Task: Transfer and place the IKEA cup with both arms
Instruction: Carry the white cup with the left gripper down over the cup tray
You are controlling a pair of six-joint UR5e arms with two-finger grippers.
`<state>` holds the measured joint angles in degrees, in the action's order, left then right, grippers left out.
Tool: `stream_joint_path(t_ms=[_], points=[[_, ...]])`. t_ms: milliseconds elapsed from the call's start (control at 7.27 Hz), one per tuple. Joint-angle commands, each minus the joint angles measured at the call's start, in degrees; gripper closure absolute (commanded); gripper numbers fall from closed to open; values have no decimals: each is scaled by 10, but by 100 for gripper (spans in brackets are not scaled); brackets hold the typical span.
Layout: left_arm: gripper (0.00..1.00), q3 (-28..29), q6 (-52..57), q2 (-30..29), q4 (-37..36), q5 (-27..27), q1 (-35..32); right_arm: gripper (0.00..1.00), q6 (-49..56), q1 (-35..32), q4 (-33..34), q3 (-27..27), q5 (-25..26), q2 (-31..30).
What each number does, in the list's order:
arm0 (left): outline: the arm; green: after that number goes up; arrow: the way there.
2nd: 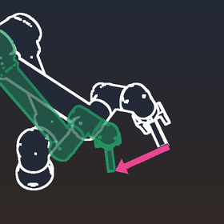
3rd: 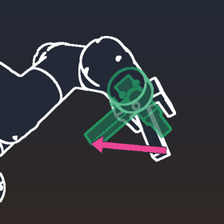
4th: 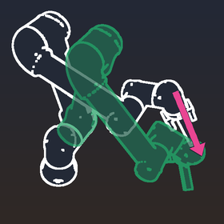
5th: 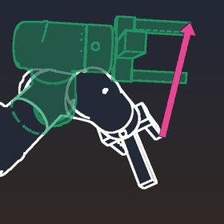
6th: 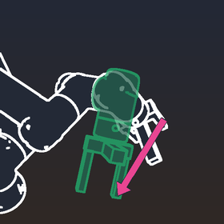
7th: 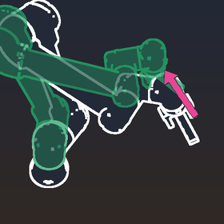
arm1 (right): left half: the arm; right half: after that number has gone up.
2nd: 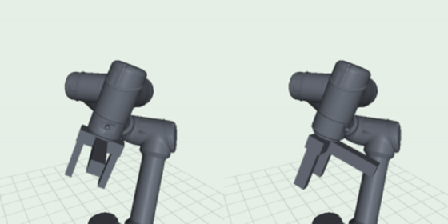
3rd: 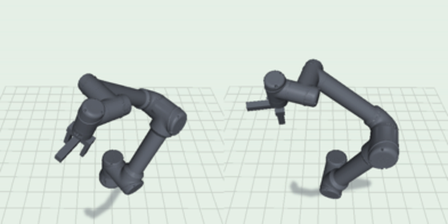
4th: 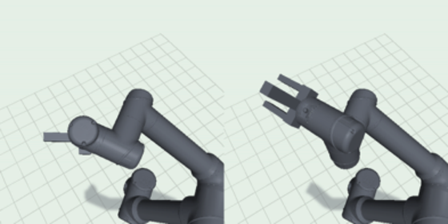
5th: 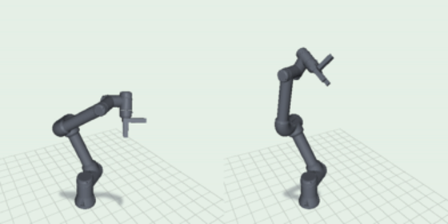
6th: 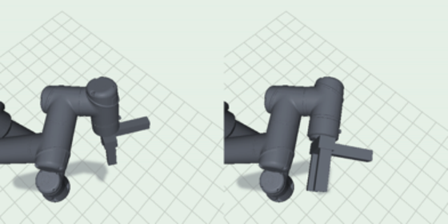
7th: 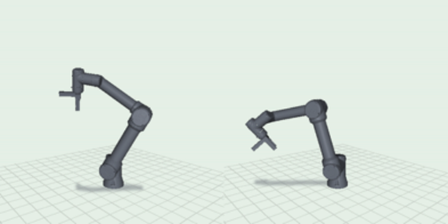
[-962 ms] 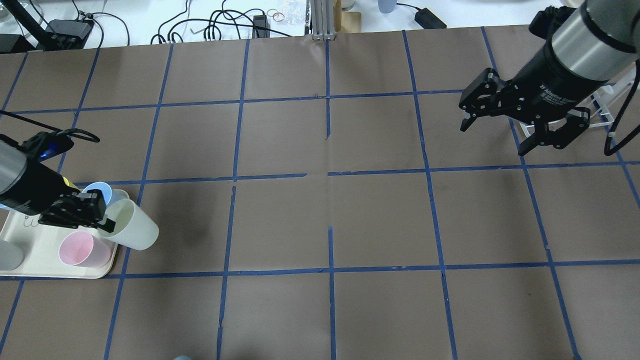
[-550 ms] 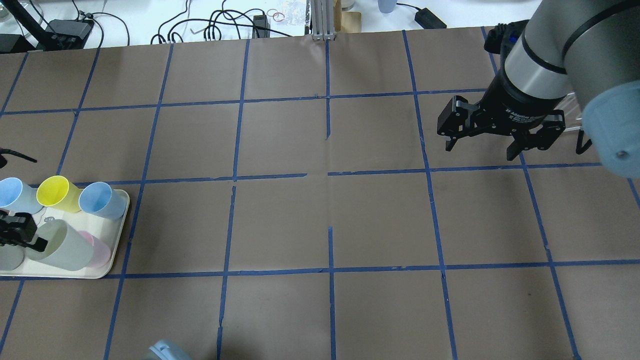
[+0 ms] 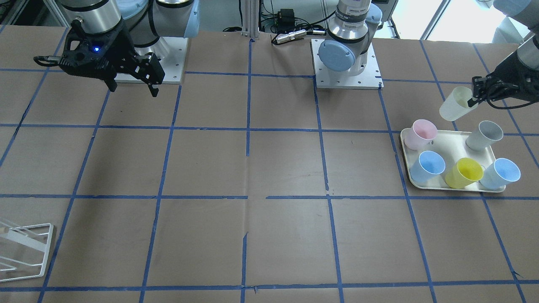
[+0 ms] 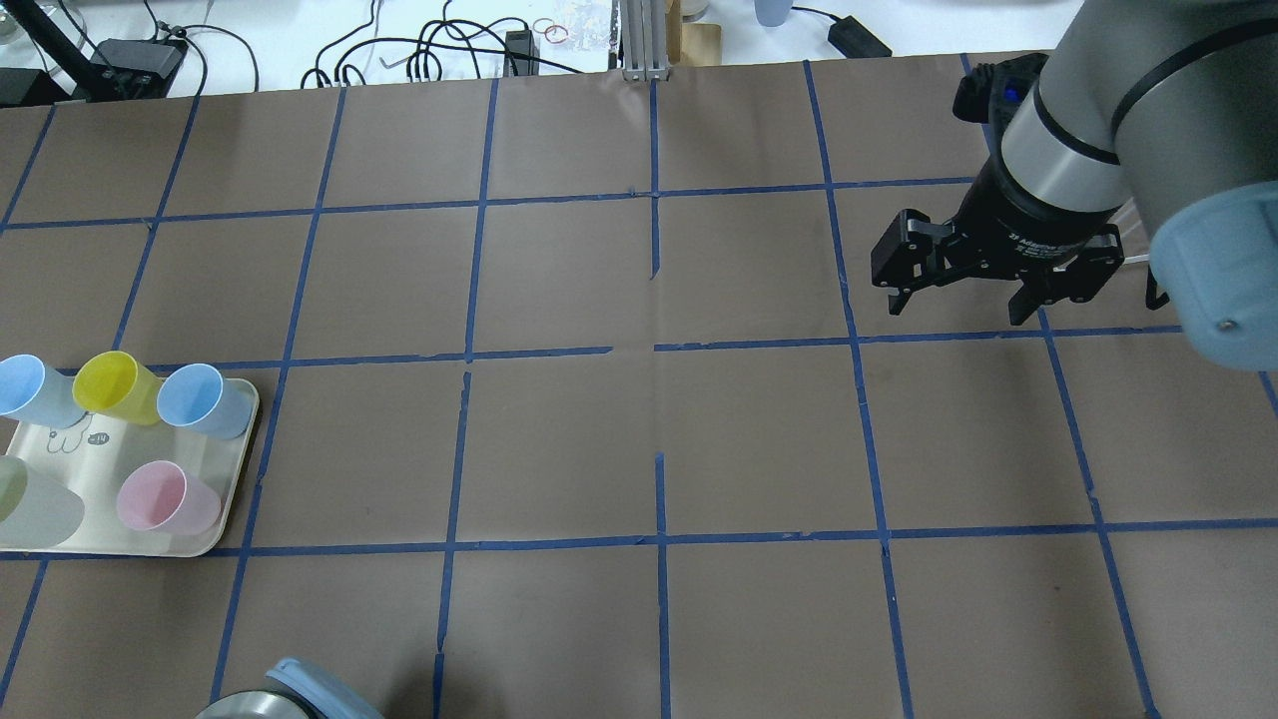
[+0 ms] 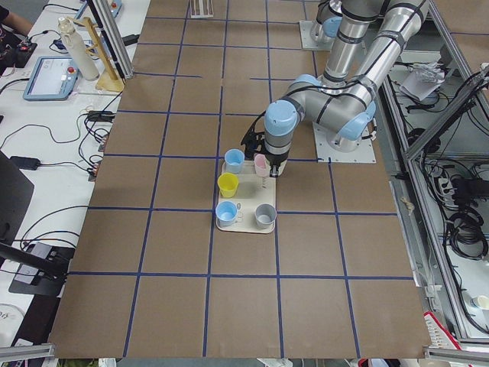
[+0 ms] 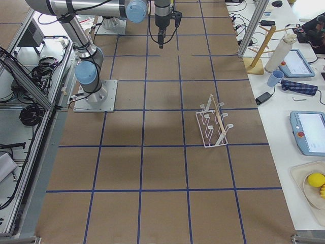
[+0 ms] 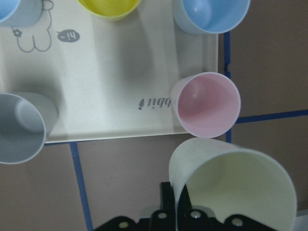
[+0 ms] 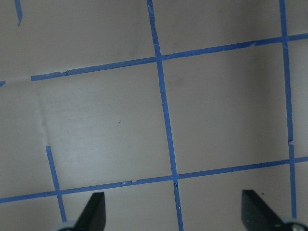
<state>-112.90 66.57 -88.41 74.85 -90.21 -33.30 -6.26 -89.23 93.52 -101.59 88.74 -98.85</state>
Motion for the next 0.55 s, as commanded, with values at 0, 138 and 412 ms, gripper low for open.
stream_joint_path(t_ms=[0, 138, 412], points=[[100, -6, 48, -48, -44, 6, 37, 0, 30, 5, 1, 1, -4, -2], [100, -6, 45, -68, -68, 7, 37, 0, 30, 5, -1, 3, -4, -5], [100, -9, 38, -97, -74, 8, 35, 0, 30, 5, 2, 3, 1, -6]])
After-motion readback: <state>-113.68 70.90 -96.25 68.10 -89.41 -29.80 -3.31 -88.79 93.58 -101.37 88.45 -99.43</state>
